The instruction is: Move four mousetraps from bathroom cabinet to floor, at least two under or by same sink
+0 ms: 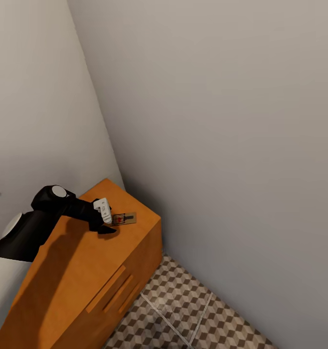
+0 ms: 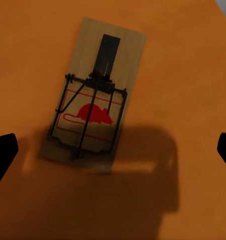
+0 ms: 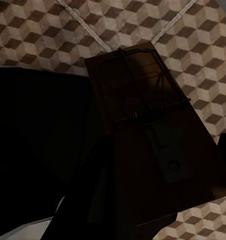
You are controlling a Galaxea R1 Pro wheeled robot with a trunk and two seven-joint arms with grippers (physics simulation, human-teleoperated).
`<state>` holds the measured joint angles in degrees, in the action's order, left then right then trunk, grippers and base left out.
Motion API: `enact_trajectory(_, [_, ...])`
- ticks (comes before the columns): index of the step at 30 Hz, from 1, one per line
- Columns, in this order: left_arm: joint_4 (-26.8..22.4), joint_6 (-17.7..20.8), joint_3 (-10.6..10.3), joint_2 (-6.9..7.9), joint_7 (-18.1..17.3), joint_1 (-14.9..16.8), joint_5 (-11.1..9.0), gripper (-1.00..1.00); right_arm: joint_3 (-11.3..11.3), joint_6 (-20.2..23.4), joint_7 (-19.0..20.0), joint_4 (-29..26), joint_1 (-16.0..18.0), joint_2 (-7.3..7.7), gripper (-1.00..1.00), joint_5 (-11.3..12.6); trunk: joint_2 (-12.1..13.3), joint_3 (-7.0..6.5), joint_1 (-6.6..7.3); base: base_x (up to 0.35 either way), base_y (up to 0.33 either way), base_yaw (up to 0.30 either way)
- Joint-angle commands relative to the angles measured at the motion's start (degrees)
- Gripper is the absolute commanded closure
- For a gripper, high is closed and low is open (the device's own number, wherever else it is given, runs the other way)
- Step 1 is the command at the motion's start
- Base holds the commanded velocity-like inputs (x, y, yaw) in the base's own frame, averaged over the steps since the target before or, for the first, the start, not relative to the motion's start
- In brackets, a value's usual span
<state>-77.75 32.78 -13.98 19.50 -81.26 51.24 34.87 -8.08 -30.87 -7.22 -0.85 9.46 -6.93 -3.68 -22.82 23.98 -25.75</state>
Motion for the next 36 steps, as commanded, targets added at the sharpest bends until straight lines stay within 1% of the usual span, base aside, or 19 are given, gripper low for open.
enact_trajectory(1, [0.0,0.6,-0.1,0.03,-0.3,0.0,0.3,-1.00,-0.4,-0.1,-0.7,0.1,0.0,-0.02,1.00,-0.4,-0.1,0.09,-0.03,0.000,0.000,0.000])
enact_trajectory(36, [1.6,0.5,-0.2,0.01,-0.2,0.0,0.4,-1.00,-0.4,-0.1,-0.7,0.1,0.0,-0.02,1.00,-0.4,-0.1,0.09,-0.03,0.000,0.000,0.000])
